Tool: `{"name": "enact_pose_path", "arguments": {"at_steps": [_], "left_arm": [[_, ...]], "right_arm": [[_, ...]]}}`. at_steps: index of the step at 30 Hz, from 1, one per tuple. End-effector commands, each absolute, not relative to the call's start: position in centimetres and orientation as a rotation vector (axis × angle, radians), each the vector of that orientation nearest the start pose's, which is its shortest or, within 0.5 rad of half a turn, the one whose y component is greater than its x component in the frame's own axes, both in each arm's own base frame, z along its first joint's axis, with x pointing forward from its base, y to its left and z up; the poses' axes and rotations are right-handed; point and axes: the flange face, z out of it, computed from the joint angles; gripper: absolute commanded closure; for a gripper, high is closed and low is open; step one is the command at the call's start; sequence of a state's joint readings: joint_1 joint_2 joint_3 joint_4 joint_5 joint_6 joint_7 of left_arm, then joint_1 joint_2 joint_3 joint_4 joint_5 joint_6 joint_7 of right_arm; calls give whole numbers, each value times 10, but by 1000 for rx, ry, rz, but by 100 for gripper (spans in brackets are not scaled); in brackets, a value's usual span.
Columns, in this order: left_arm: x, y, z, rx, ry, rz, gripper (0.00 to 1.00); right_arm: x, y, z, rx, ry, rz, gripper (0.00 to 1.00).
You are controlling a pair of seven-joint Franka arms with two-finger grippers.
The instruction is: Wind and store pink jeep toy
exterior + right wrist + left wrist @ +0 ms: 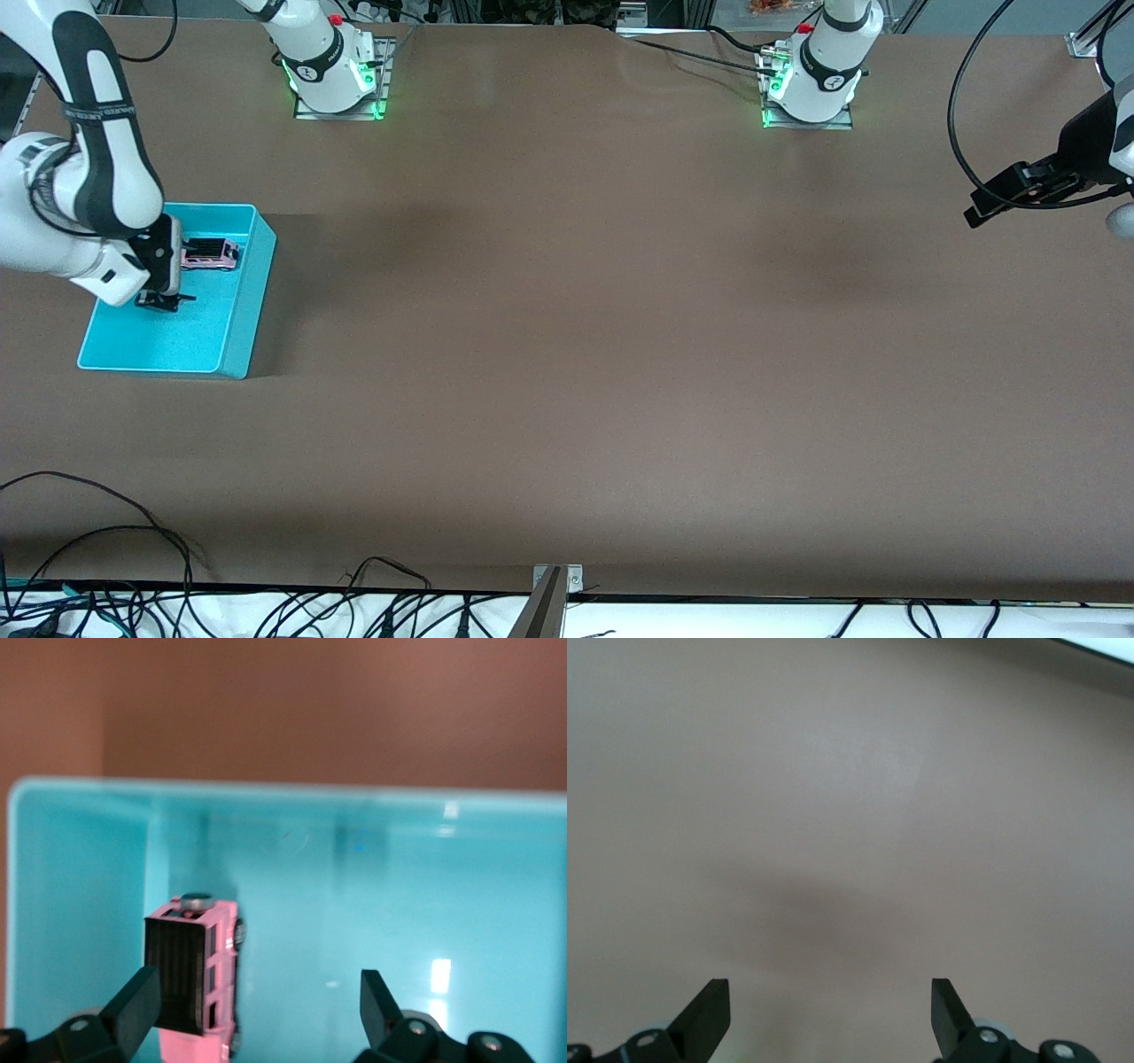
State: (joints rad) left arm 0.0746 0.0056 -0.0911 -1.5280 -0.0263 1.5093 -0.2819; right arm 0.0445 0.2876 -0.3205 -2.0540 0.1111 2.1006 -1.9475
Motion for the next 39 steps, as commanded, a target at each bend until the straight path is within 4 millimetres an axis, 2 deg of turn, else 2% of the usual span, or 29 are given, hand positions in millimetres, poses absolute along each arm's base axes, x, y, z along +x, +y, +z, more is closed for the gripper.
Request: {"name": "enact_pose_path", "arguments": {"at_steps": [1,6,10,13,19,23,27,30,34,39], "left_arm": [[550,6,640,-3168,-206,42,0],[550,8,640,-3169,-191,43,0],[550,8,640,-3169,-194,41,0],[550,8,640,-3170,-194,41,0],[552,9,638,-3174,-201,54,0],[551,8,638,-3176,-198,56,0],[551,8,638,-3177,-198,56,0],[551,9,638,-3176,-201,56,0],[551,10,637,-3175,-203,59,0],[551,10,636,-3177,-203,64,0]], "right_arm": [[578,-122,344,2422,2318,-154,0],[603,-93,391,2514,2172,-154,0],[610,-78,418,2627,2002,-151,0],[612,-74,434,2784,1761,-177,0],[623,-48,469,2963,1366,-171,0],[627,-31,485,3052,1103,-159,0],[629,-21,495,3162,691,-161,0],[633,2,514,3190,385,-132,0],[632,20,519,3145,159,-155,0],[632,24,532,3091,121,-133,0]]}}
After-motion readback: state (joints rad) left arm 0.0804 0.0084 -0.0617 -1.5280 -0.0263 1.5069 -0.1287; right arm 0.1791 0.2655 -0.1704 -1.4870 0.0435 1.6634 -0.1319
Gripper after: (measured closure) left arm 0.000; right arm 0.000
